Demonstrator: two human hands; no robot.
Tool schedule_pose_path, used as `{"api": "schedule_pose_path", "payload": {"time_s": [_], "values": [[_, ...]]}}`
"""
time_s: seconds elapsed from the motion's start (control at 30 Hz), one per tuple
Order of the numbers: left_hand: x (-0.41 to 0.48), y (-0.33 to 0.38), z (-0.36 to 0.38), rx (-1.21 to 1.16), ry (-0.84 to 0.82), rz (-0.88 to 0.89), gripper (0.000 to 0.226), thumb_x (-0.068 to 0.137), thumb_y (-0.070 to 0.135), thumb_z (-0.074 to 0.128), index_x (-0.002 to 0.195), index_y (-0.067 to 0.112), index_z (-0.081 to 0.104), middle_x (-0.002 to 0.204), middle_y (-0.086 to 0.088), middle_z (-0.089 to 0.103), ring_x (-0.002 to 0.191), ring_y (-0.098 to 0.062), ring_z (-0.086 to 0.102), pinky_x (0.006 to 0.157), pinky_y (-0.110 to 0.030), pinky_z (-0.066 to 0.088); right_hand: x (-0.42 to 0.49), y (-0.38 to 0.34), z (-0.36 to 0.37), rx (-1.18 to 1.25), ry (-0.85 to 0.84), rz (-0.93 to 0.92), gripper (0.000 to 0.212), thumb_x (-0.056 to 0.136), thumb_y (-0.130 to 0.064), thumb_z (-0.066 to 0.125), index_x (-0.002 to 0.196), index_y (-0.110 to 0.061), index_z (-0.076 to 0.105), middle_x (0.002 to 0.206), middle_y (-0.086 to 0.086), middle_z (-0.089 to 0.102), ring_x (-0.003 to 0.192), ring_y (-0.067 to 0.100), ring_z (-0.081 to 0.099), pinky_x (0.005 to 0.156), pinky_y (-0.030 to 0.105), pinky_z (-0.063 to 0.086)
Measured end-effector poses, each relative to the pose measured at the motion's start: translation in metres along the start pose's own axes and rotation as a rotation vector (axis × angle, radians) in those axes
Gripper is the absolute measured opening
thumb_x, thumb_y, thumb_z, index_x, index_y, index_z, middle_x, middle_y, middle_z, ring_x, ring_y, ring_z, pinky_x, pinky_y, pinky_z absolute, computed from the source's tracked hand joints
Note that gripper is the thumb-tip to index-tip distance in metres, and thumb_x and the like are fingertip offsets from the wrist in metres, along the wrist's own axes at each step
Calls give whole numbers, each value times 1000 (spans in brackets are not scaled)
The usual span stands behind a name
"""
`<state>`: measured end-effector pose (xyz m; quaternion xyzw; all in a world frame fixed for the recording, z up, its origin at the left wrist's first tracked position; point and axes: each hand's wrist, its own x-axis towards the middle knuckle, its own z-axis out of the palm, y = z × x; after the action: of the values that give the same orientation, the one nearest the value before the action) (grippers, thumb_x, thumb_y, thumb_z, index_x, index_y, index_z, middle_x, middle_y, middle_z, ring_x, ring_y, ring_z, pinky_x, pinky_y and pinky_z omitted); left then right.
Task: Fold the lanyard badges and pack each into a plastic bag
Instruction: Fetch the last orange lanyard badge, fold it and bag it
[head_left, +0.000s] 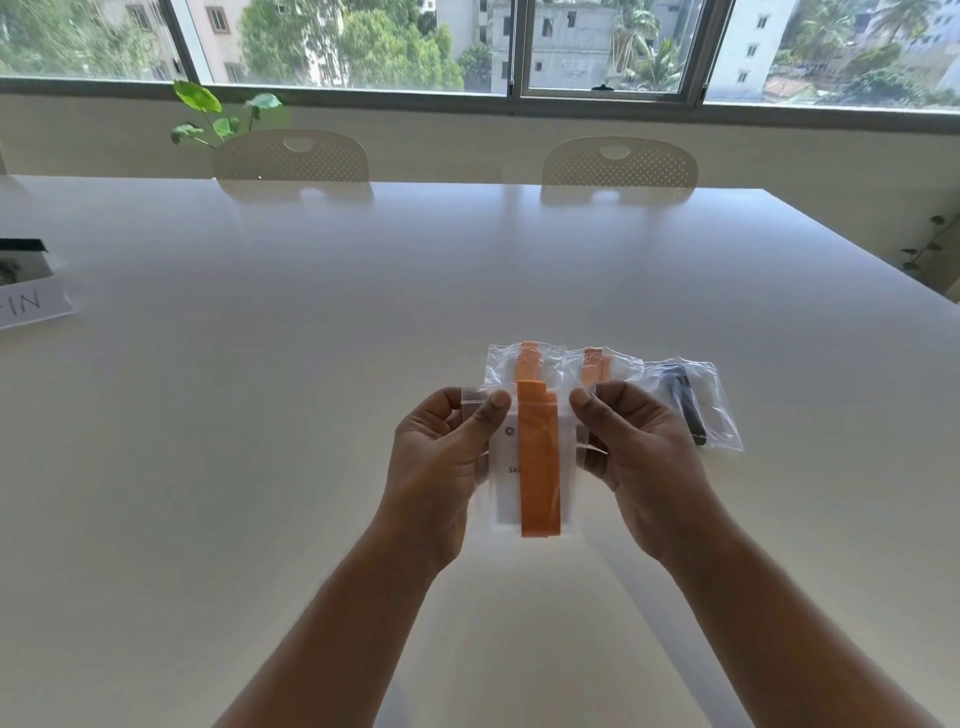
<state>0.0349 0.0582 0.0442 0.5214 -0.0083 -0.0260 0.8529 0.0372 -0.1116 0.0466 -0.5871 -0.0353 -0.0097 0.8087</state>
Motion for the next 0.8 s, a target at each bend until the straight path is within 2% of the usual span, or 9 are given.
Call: {"api": "schedule_pose_path", "payload": {"time_s": [0.17, 0.3, 0.43, 0.6, 0.7, 0.8], "values": [[2, -3, 0, -38, -35, -42, 15, 74, 21, 73, 64, 17, 61, 76, -6, 71, 79, -22, 71, 74, -38, 59, 0, 1, -5, -46, 18, -26, 10, 77, -28, 72, 74, -18, 73, 74, 4, 71, 72, 18, 69, 69, 34, 58], [3, -6, -1, -88, -54, -56, 19, 78, 20, 70, 62, 18, 60, 76, -6, 70, 81, -23, 71, 73, -38, 58, 1, 1, -7, -95, 34, -17, 19, 72, -38, 75, 73, -19, 73, 75, 4, 73, 73, 19, 70, 70, 36, 58], [4, -8, -1, -97, -38, -57, 18, 78, 27, 69, 67, 17, 58, 77, -6, 69, 80, -24, 71, 71, -37, 59, 1, 0, -9, -142, 50, -28, 28, 65, -45, 78, 71, -20, 70, 76, 8, 70, 75, 25, 65, 79, 47, 54], [5, -7, 0, -74, -3, 16, 21, 82, 30, 64, 66, 17, 57, 76, -5, 68, 80, -23, 68, 72, -34, 59, 2, -1, -10, -108, 15, -75, 16, 72, -33, 75, 63, -21, 69, 63, -2, 66, 61, 10, 60, 64, 26, 49], [3, -8, 1, -35, 14, 75, 24, 80, 30, 65, 67, 14, 53, 68, -3, 61, 72, -18, 63, 70, -29, 57, 2, 1, -10, -84, 32, -92, 20, 70, -33, 76, 63, -18, 66, 61, 1, 61, 60, 12, 55, 67, 31, 47], [2, -9, 3, -22, 23, 86, 23, 79, 28, 65, 61, 18, 55, 65, -2, 58, 68, -16, 61, 70, -27, 57, 1, 5, -9, -56, 45, -96, 17, 72, -30, 74, 65, -17, 67, 61, 1, 61, 61, 14, 53, 68, 33, 46]]}}
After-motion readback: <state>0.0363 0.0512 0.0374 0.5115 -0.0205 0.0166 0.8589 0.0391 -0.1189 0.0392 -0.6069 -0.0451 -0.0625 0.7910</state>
